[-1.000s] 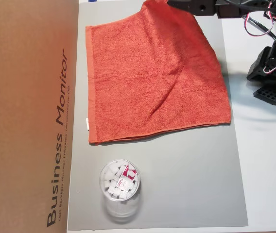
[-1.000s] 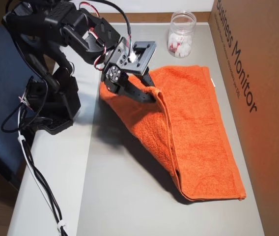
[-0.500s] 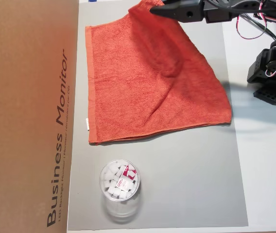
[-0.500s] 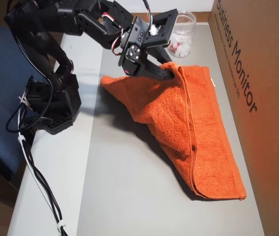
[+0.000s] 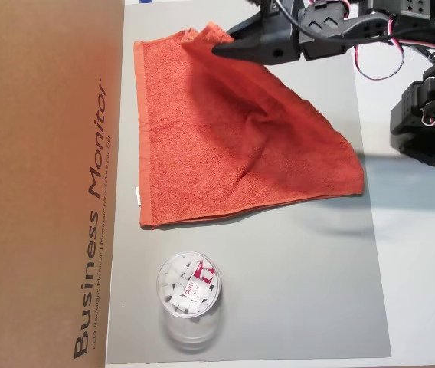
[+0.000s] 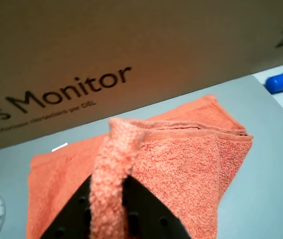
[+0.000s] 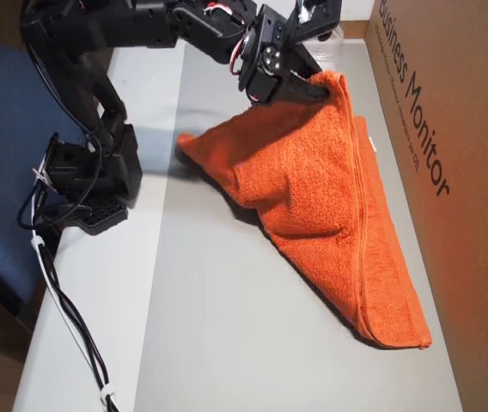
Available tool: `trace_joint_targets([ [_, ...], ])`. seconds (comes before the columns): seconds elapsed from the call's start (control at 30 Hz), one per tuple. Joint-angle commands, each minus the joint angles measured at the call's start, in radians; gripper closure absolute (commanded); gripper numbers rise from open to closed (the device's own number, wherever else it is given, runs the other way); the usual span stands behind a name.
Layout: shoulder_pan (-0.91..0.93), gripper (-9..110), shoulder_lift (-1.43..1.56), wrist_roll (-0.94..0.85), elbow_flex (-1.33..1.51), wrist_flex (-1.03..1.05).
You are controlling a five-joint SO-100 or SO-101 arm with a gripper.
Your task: Fold the blanket.
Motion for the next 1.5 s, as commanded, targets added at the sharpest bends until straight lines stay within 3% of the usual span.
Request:
trace_joint_targets([
  [0.0, -0.034, 102, 0.000, -0.025, -0.058, -0.017],
  [1.47, -0.318, 102, -0.566, -0.235, -0.515, -0.018],
])
